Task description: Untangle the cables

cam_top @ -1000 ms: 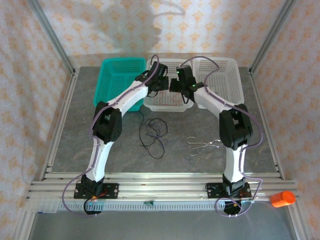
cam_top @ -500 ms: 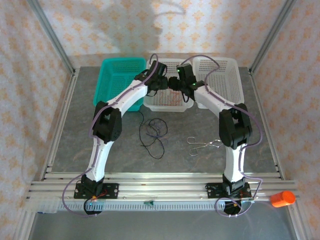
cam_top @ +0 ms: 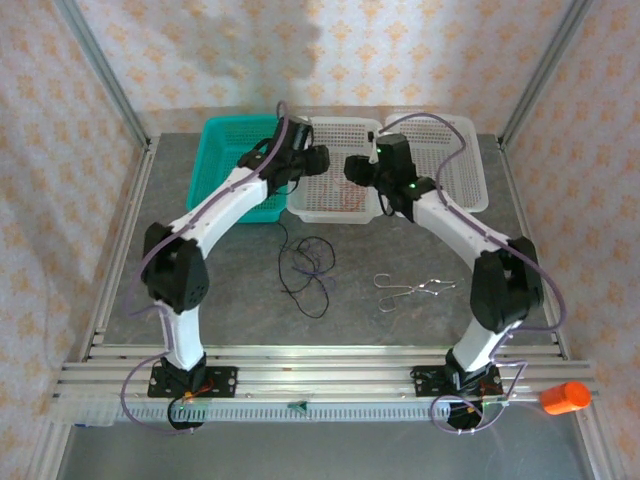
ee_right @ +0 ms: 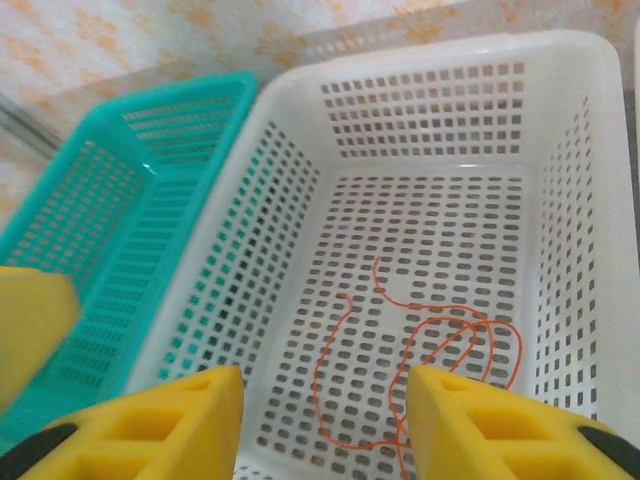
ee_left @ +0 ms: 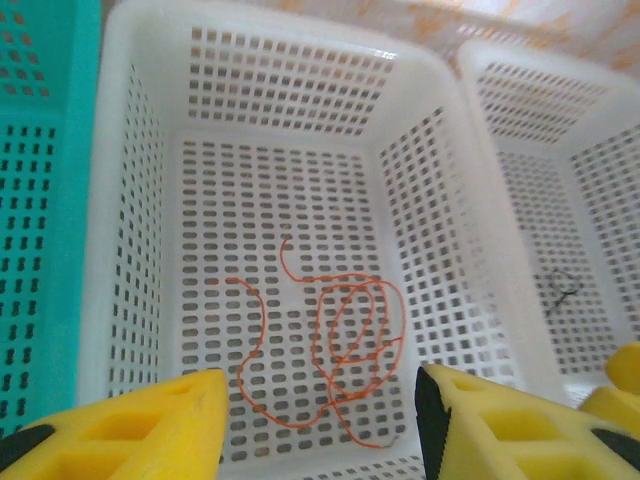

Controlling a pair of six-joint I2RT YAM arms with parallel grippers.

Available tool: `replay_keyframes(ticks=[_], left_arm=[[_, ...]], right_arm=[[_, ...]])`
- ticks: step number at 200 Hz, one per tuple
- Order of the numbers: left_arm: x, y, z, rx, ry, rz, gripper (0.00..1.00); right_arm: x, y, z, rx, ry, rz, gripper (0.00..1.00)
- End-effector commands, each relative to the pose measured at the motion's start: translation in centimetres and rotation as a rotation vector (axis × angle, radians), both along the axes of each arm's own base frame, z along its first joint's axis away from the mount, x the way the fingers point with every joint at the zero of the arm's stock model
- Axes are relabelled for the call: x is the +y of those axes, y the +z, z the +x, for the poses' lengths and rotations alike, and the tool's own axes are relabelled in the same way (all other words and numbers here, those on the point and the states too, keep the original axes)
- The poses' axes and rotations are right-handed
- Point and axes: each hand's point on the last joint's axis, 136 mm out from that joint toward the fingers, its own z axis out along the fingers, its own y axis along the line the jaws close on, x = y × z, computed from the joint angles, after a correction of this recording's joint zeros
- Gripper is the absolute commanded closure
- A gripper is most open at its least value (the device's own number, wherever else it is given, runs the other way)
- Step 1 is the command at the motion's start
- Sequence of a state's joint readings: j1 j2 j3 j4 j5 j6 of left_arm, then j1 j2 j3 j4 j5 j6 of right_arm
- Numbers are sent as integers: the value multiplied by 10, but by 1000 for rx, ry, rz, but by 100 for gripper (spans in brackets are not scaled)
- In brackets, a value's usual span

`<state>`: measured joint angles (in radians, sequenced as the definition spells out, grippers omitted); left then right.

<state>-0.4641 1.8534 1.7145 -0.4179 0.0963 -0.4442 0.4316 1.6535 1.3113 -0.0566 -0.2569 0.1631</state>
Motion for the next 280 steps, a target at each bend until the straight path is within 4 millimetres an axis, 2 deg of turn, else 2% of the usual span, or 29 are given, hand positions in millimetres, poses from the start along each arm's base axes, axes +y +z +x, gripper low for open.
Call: replay_keyframes(ticks=[1,36,70,107,146,179,207,250,280], left_arm=[[-2,14,-23,-48,-18,-44,46],[20,0,-68,-38,10,-31,46],[44,-21,-110,-13,51,-25,46],[65,-43,-145,25,83,-23,47],[79,-74,-173,82,94,-7,48],[90,-105,-193,141,127,-10,49],[86,-120,-203,153,113,-33,52],[51,-130,-212,149,26,-126,53],[37,-139,-217,152,14,-206,53]], right_arm=[[12,20,-23,-72,94,36,53],[23,13,-65,-71,172,5,53],[34,-12,-104,-25,217,-24,53],[49,-31,-136,29,239,-4,53],[59,-60,-163,118,222,3,56],[48,-94,-175,232,152,-38,57],[50,-115,-184,331,165,-62,58],[72,-134,-201,442,277,-89,58],[81,-148,-210,502,318,-102,58]])
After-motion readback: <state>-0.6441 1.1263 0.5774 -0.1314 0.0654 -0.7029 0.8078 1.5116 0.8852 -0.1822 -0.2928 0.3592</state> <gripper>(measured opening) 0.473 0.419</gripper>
